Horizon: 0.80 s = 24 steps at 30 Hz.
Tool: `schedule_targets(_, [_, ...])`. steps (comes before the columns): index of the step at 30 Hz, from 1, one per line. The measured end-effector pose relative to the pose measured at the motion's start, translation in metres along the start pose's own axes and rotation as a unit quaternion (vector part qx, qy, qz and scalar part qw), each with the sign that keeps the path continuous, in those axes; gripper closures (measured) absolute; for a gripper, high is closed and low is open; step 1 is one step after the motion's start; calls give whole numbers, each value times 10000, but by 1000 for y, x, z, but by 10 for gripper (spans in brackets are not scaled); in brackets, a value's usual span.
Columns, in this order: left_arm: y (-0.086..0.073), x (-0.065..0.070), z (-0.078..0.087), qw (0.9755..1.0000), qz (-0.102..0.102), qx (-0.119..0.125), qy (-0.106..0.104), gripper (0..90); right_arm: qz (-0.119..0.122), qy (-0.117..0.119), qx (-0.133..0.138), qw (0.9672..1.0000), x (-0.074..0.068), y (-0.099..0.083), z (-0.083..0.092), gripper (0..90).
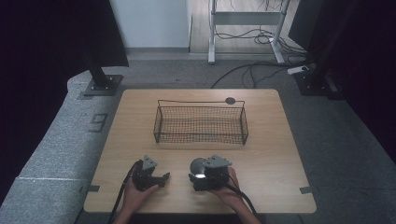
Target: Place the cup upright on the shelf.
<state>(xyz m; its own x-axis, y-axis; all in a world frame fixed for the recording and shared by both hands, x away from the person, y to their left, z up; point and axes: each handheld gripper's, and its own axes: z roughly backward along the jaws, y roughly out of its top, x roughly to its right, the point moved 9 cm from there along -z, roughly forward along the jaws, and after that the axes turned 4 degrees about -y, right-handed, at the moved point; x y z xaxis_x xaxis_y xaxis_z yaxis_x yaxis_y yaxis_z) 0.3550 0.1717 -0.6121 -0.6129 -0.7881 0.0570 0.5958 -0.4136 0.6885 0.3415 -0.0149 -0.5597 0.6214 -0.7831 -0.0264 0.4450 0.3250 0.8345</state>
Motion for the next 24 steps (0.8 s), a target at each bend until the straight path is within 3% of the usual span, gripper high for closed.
schedule_targets(7, [0, 0, 0, 10000, -6, -7, -1, 162, -38, 63, 12, 10000, 1, -3, -6, 133])
schedule_targets(24, [0, 0, 0, 10000, -3, -5, -6, 160, -100, 91, 43, 9999, 8, 0, 1, 139])
